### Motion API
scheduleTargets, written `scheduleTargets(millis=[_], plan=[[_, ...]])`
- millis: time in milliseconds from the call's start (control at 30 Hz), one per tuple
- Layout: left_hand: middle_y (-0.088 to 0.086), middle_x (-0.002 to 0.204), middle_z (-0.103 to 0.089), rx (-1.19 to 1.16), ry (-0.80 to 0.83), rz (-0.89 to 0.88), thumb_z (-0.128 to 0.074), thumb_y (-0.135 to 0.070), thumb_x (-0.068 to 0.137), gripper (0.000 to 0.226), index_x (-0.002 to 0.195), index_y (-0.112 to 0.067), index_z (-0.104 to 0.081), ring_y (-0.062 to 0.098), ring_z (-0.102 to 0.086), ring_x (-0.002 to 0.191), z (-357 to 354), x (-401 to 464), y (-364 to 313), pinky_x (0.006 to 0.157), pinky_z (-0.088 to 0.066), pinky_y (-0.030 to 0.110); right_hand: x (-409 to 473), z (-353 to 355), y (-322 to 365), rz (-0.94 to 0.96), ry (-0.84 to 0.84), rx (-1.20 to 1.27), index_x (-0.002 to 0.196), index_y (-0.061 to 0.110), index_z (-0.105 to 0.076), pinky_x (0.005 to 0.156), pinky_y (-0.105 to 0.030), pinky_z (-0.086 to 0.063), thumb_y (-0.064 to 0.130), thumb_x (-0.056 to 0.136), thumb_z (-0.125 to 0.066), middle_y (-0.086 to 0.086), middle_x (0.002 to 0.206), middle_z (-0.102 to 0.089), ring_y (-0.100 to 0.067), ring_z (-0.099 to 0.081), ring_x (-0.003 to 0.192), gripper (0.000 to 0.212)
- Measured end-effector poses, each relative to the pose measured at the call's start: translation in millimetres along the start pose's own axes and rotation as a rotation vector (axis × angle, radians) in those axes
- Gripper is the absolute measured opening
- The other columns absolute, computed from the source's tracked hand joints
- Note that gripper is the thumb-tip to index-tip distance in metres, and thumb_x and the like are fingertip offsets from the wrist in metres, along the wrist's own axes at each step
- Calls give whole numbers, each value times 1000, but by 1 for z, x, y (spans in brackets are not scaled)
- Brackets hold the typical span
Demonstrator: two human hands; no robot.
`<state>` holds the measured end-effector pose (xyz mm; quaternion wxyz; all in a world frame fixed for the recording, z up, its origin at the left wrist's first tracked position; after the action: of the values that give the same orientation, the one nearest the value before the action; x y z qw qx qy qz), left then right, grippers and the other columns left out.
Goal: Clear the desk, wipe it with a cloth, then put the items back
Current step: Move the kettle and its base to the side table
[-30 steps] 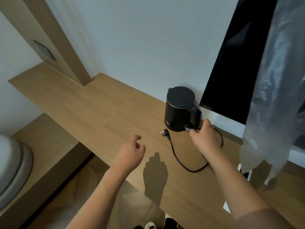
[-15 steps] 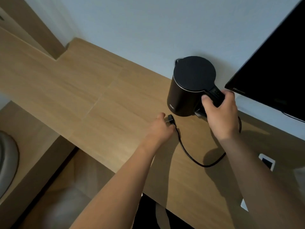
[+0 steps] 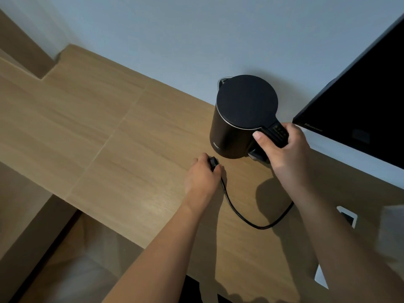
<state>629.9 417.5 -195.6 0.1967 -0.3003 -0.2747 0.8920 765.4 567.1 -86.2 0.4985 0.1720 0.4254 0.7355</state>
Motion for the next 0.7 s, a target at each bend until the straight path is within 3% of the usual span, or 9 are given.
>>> scheduleTargets(millis=[100,200,300,367,467,600,700], plan=[[0,113,-51,-123,-43,0,-60,-30,98,27,119,-16,-53,15,-52,90,9,-4,6,76,-40,27,0,-2,1,-15,11,83,128,25,-56,73,-15,-47,54,85,-69,11,112,-59,-3,-58,97,54],[1,114,-57,-257,-88,-9,-58,-30,100,23,118,-20,-48,15,-57,94,15,-8,10,72,-42,21,-4,-4,10,-3,-13,110,104,24,-59,59,-8,-44,48,86,-69,10,92,-62,-2,-61,83,32],[-5,101,-58,-476,-123,63,-48,-30,105,25,128,-24,-39,8,-59,84,20,-12,12,59,-39,10,-15,-8,24,46,-104,123,93,27,-55,61,-19,-49,48,88,-68,10,83,-61,0,-61,75,25],[-1,94,-59,-706,-161,156,-42,-27,108,22,128,-26,-36,10,-61,76,25,-10,18,61,-48,14,-24,-10,32,65,-149,138,102,25,-57,70,-34,-57,49,87,-68,12,87,-62,-5,-63,81,30],[4,79,-57,-952,-219,312,-39,-23,108,25,133,-24,-35,18,-60,67,37,0,31,73,-57,34,-38,-7,41,107,-174,127,122,23,-57,77,-35,-59,48,87,-69,19,99,-60,2,-62,90,44],[8,86,-50,-952,-179,397,-48,-11,101,43,139,-22,-30,15,-47,59,55,12,39,50,-44,29,-56,3,47,187,-194,118,129,18,-57,75,-36,-61,43,86,-73,23,103,-61,13,-60,92,52],[10,80,-51,-940,-137,468,-53,-2,86,52,137,-3,-42,14,-42,52,62,20,45,42,-37,25,-67,12,47,189,-182,108,129,23,-57,78,-28,-59,47,83,-69,36,103,-54,16,-59,93,53]])
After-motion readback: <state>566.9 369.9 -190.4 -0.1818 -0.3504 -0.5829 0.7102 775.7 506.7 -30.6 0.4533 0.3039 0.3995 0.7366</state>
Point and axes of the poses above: each hand's wrist, its own x-axis towards the middle knuckle, its own z-axis out of the back of the hand, y = z × x, the point moved 6 cm from there along x, towards the middle knuckle
